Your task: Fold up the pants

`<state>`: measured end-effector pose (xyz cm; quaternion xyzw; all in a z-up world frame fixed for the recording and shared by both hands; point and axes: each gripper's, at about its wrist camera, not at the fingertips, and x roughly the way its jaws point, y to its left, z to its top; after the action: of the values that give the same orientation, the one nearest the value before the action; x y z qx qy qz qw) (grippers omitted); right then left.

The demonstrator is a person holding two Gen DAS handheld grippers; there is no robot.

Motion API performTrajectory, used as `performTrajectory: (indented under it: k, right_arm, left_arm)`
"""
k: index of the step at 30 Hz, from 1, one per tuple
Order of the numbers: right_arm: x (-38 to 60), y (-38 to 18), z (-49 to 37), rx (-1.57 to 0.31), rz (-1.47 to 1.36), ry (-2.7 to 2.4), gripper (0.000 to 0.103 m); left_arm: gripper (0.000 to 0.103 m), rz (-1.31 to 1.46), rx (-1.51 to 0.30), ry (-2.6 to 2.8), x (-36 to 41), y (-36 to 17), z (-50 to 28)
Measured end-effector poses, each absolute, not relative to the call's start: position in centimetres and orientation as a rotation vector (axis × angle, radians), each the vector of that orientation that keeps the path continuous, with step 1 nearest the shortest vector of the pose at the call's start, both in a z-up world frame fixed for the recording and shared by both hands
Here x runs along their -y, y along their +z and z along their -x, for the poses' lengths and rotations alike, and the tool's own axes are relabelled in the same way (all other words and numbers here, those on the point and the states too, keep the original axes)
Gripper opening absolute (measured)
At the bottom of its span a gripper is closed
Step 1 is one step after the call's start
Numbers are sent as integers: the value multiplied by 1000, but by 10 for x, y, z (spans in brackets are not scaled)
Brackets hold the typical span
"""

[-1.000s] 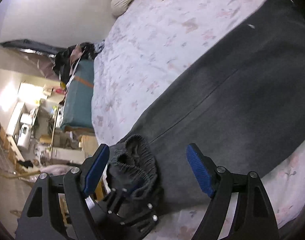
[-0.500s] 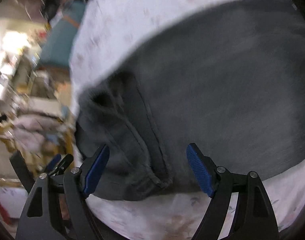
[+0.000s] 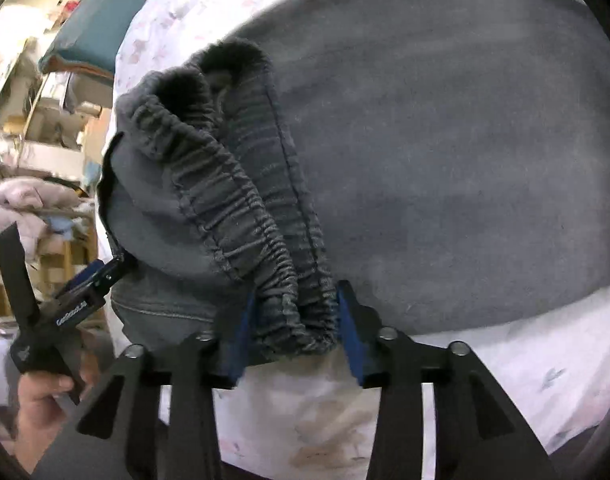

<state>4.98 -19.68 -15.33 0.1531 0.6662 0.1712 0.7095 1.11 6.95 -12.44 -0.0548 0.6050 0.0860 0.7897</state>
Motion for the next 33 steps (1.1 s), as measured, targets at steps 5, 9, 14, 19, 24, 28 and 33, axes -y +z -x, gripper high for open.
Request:
performTrajectory:
  k: [5, 9, 14, 19, 24, 28, 33]
  right_arm:
    - [194, -93, -88, -1338, -258, 440, 61]
    - [147, -70, -144, -1296, -203, 550, 61]
    - [77, -106, -191, -1369, -47, 603, 28]
    - [67, -118, -195, -1348, 54, 659, 3]
    - [85, -122, -227, -1287, 55, 580, 2]
    - [79, -141, -230, -1293, 109, 577, 4]
    - [97, -89, -210, -1176, 124, 539, 25]
  left_arm:
    - [96, 124, -1274, 196, -67, -121, -12]
    - [96, 147, -1312, 192, -71, -132, -16]
    - [97, 179, -1347, 184, -74, -145, -14]
    - [97, 174, -1385, 157, -75, -160, -13]
    - [97, 144, -1411, 141, -66, -164, -13]
    - [97, 140, -1413, 152, -64, -164, -16]
    - [97, 141, -1410, 154, -64, -166, -21]
